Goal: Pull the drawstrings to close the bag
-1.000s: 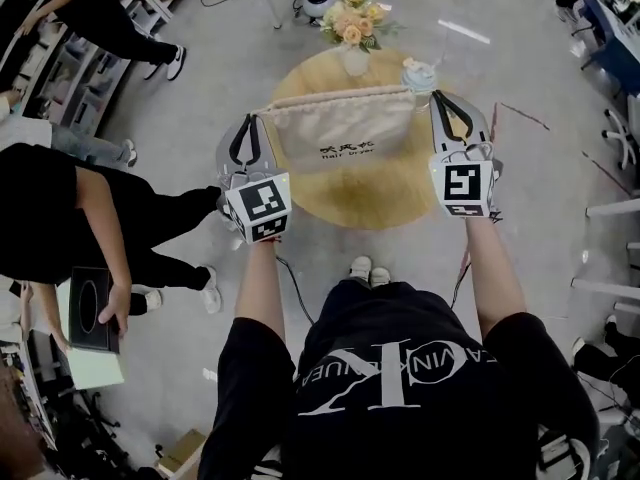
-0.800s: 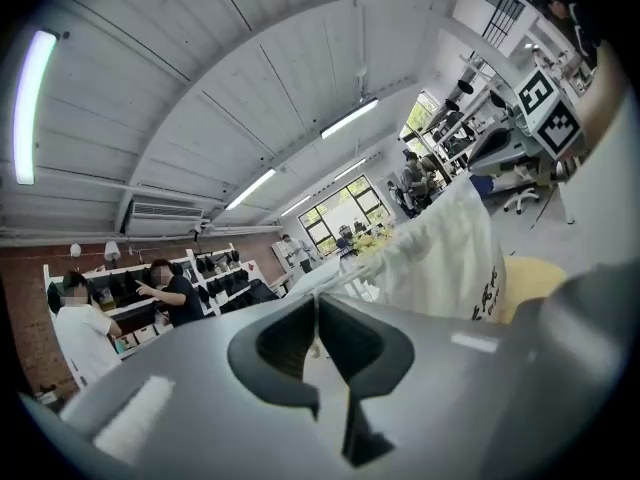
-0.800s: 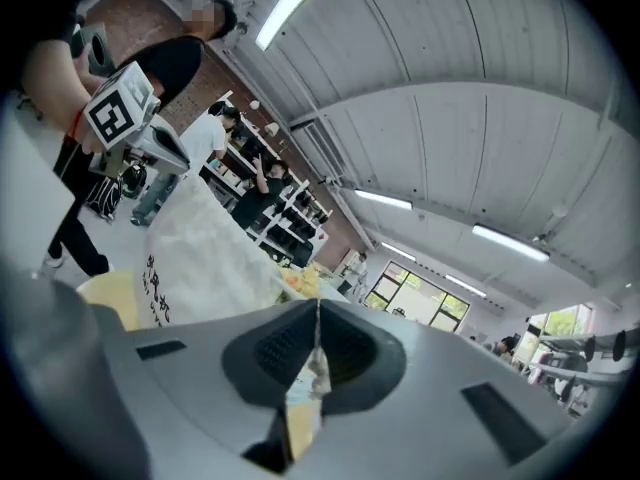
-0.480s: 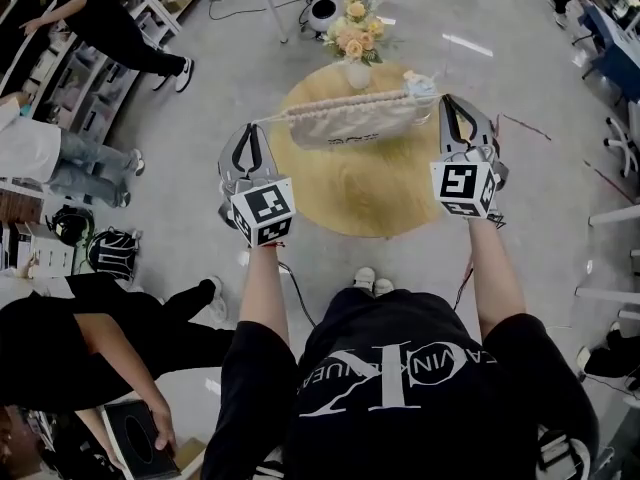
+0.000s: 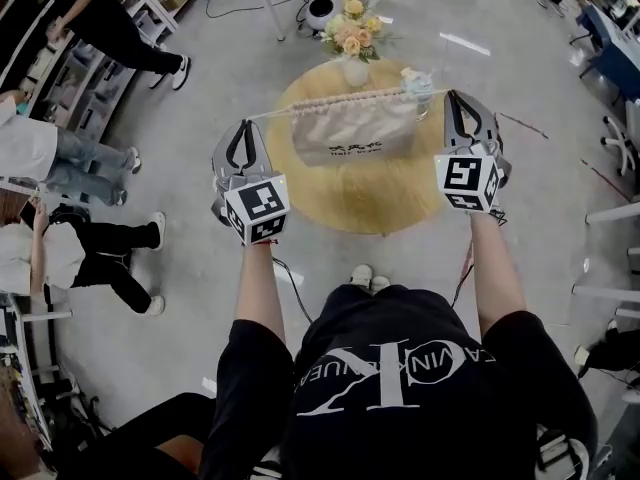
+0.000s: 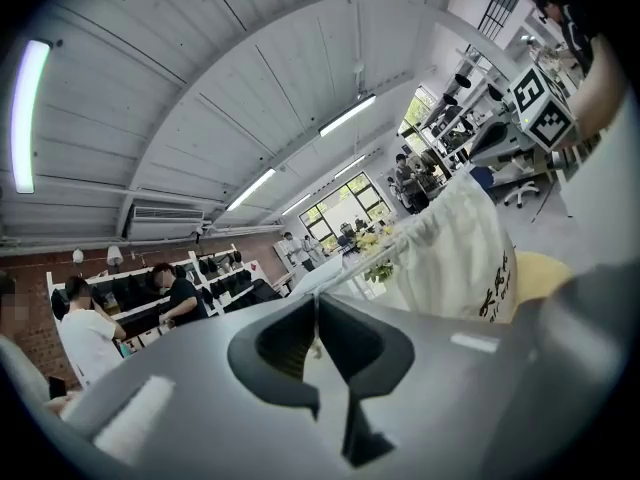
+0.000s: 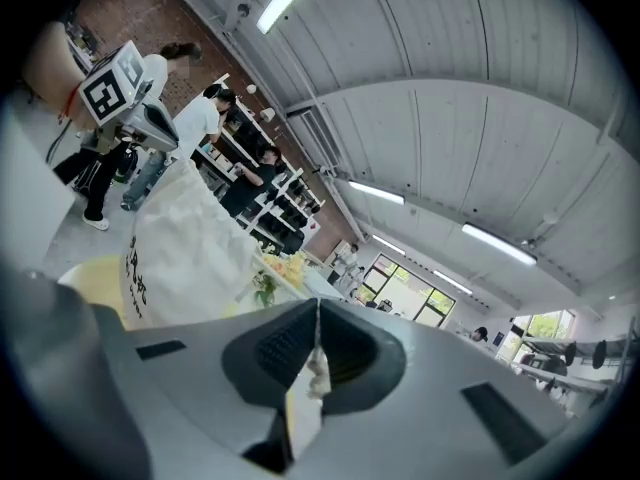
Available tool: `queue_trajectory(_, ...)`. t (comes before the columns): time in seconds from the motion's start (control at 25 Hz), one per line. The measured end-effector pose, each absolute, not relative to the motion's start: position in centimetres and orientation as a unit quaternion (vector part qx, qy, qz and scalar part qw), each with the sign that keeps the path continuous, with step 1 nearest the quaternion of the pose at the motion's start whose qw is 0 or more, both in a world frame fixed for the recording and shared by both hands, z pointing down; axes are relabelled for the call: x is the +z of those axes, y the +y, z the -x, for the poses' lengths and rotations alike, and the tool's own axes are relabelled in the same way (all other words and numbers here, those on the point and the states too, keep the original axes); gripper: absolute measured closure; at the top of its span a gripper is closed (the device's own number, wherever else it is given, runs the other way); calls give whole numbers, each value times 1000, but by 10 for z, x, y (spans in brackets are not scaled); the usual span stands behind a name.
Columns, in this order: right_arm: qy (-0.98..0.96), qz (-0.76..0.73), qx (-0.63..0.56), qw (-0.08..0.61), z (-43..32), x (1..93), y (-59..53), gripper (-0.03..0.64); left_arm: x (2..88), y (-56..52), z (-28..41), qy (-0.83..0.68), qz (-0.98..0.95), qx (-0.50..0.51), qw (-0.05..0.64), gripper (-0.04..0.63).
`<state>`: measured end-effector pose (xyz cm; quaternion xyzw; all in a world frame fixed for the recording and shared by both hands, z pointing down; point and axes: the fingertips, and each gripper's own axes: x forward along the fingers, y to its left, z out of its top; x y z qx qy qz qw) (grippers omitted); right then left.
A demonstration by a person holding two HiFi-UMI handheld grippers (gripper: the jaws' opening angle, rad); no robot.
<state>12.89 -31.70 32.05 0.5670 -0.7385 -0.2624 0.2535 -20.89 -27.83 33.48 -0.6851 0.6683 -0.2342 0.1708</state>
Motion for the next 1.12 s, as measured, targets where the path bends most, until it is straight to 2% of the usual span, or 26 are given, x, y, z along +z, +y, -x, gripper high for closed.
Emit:
queue_trajectory(0.4, -738, -568, -264, 251, -132, 313, -320, 597, 329, -273, 217, 663, 689, -231, 178, 572)
queue_trajectory(1.12, -725, -579, -266, 263, -146, 307, -326, 597, 320, -276, 228, 659, 709, -205, 147, 572)
